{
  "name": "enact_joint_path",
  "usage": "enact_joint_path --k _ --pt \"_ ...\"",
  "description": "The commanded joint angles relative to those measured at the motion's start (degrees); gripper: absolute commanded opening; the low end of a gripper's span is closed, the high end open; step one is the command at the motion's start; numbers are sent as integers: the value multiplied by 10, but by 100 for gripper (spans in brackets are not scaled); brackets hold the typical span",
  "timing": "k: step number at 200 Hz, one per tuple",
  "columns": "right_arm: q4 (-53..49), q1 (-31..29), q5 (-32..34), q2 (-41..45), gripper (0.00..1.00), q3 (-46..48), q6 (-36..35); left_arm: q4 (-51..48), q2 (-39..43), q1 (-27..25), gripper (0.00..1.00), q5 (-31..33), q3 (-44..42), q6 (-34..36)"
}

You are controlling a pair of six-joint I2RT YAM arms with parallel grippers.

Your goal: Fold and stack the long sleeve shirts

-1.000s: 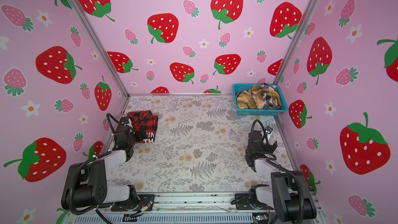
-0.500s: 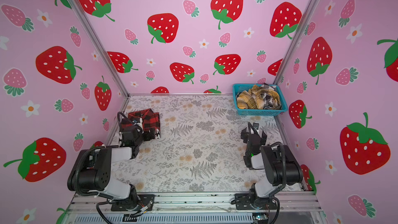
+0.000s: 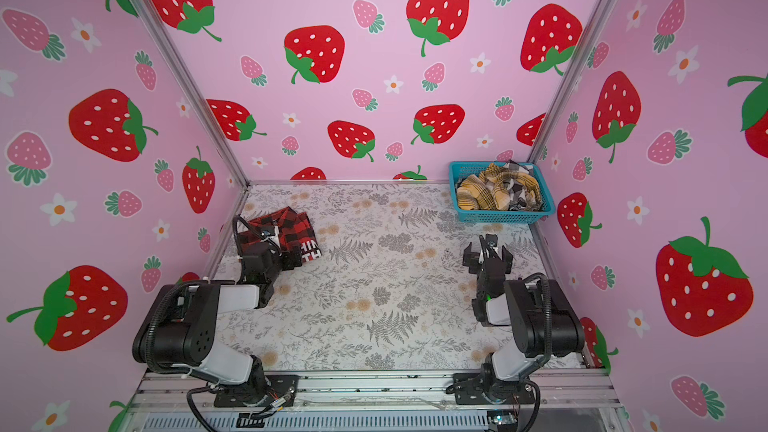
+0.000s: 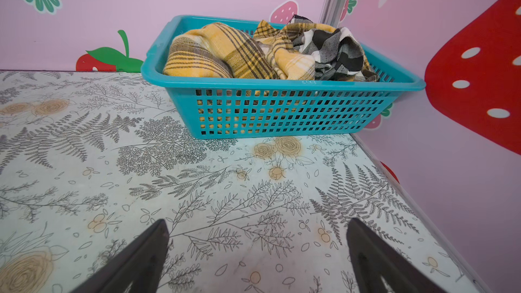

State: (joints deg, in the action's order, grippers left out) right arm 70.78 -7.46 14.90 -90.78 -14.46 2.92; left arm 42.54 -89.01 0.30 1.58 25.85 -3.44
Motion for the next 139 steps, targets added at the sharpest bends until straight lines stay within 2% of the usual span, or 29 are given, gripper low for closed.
enact_joint_path --k 1,139 --pt "23 1 -4 7 100 0 -8 13 2 -1 99 20 2 14" --pt "21 1 -4 6 100 -4 -8 9 1 0 99 18 4 14"
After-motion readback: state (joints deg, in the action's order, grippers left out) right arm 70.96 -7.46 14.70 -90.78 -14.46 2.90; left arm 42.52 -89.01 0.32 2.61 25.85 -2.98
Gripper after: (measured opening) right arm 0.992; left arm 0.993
